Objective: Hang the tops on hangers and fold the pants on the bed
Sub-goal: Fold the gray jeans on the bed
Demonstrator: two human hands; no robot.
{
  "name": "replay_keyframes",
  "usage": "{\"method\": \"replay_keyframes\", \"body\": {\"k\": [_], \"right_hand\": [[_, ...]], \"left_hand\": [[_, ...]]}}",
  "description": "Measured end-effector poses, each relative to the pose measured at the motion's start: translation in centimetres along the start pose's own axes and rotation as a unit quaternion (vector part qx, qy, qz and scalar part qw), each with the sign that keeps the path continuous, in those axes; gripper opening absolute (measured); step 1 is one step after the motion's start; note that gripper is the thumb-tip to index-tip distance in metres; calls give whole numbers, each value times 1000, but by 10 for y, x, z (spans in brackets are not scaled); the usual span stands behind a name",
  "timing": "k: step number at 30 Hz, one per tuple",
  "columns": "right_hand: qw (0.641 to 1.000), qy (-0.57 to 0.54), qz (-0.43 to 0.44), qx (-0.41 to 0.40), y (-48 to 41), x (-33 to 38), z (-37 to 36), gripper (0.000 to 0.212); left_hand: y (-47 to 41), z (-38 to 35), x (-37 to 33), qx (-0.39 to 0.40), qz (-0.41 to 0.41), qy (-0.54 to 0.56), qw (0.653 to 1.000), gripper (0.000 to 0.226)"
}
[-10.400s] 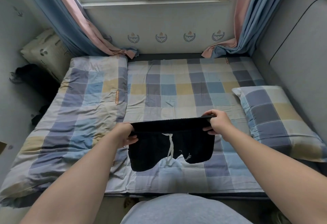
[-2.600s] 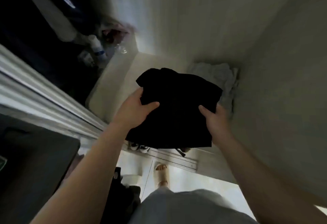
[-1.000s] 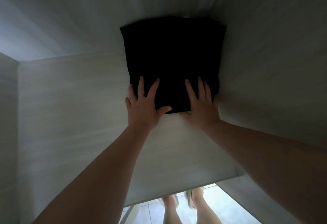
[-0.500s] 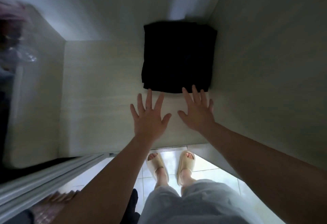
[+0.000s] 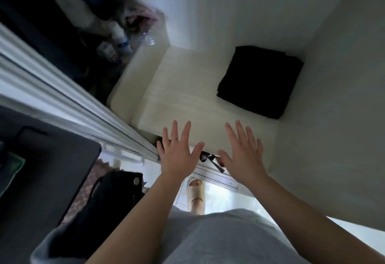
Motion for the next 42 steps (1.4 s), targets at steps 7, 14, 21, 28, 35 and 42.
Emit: {"method": "replay_keyframes", "body": {"k": [7,14,21,28,35,42], "right_hand": [[992,-57,111,9,71,24,6,76],[968,-110,216,69,148,57,-4,74],[924,-176,316,124,198,112,-9,73],[880,-193,425,94,241,192,-3,73],[875,-38,475,87,261,304,-12,66],[908,126,395,66,260,353,-30,35]], "left_hand": [[120,17,13,-94,61,102,988,73],[241,30,35,-171,107,116,973,71],[331,75,60,-338,153,105,923,53],[399,111,109,-455,342,5,822,48],[401,162,192,-227,575,79,782,70],[383,180,221,-226,562,222,764,27]]}}
Point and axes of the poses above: each hand's wrist, its own y-axis away from the middle knuckle, its own z-axis out of the back of the hand, x = y × z, the point moved 4 cm from there along -y, towards the middle knuckle, and after that the axes turned 8 degrees about -x, right-handed, at the moved point
